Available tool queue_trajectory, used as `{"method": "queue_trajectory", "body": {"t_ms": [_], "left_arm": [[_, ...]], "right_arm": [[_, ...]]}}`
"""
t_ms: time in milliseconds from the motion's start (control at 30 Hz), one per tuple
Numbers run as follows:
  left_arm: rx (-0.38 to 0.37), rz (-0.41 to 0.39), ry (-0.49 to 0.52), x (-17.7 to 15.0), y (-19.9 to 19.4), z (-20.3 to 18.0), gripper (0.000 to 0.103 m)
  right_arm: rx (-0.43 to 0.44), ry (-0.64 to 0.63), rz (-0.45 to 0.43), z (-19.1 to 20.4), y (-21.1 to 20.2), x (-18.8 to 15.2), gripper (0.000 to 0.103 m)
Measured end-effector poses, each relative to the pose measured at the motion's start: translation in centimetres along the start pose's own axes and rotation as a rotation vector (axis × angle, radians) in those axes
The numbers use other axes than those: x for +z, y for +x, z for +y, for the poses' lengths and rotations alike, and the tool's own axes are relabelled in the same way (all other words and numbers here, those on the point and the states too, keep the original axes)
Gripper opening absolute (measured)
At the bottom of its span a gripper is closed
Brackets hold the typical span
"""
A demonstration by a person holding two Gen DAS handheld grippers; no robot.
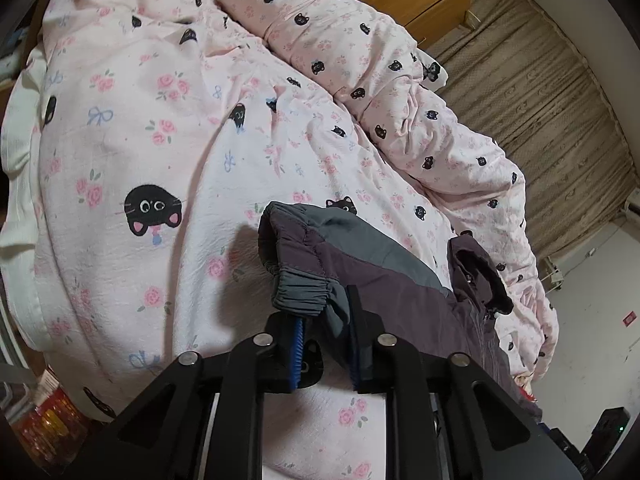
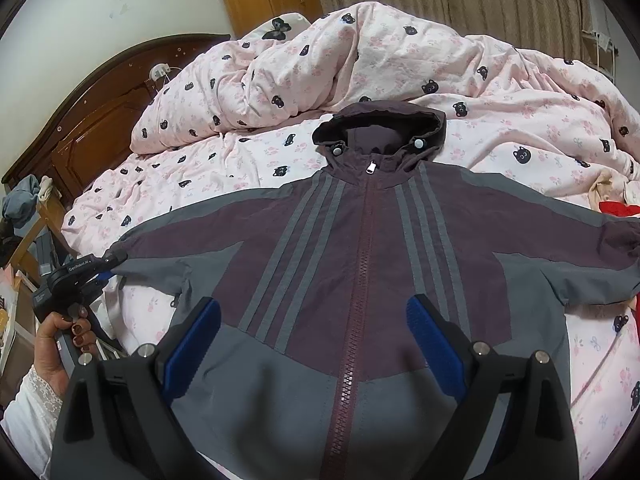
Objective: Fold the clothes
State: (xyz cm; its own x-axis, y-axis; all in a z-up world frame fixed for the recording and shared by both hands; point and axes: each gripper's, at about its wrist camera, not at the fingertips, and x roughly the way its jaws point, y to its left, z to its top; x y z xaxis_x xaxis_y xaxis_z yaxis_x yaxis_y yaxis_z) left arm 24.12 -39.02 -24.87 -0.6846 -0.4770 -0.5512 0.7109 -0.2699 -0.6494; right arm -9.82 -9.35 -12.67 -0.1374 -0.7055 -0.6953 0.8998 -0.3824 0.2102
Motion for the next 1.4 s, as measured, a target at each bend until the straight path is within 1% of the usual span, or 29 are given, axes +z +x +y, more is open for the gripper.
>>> {"method": "queue_trajectory", "body": {"t_ms": [67,133,267,400,533,700,1033,1233,1400], "left_arm": [[0.004,-0.011,0.016,-0.1,-0.1,-0.4,0.008],[0.014,-0.025,0.043,-0.1,-0.3,-1.0,0.007],[0.043,-0.057,0.108,-0.2,-1.1,-2.7,0.007],[0.057,-0.08,0.157,-0.1,-1.8,-4.5,0.006],[0.057,-0.1,0.194,0.4,-2.6,-6.6,0.006],[0.062,-0.121,0.264,0.6,-3.3,-9.8,0.006],[0.017,-0.128,0.367,-0.3,-4.2,-16.2,0.006],[-0.012,-0.116,0.456,-2.2,-3.8,-20.2,0.006],[-0.041,-0.089,0.506,-4.0,-2.9,-22.7,0.006]], "right_arm": [[-0.001,0.003,-0.006,-0.4,-0.2,-0.1,0.096],[0.0,0.012,-0.01,-0.9,-0.4,-0.3,0.096],[0.002,0.035,-0.012,-2.2,-0.8,-0.7,0.096],[0.002,0.041,-0.011,-3.2,-0.9,-1.2,0.096],[-0.005,0.035,-0.008,-3.9,-0.8,-1.7,0.096],[-0.002,0.031,-0.002,-4.6,-0.4,-2.4,0.096],[0.014,0.043,-0.009,-5.7,-0.1,-3.3,0.096],[0.011,0.042,-0.008,-6.4,-0.1,-3.5,0.096],[-0.002,0.051,-0.012,-7.1,-0.4,-3.5,0.096]]}}
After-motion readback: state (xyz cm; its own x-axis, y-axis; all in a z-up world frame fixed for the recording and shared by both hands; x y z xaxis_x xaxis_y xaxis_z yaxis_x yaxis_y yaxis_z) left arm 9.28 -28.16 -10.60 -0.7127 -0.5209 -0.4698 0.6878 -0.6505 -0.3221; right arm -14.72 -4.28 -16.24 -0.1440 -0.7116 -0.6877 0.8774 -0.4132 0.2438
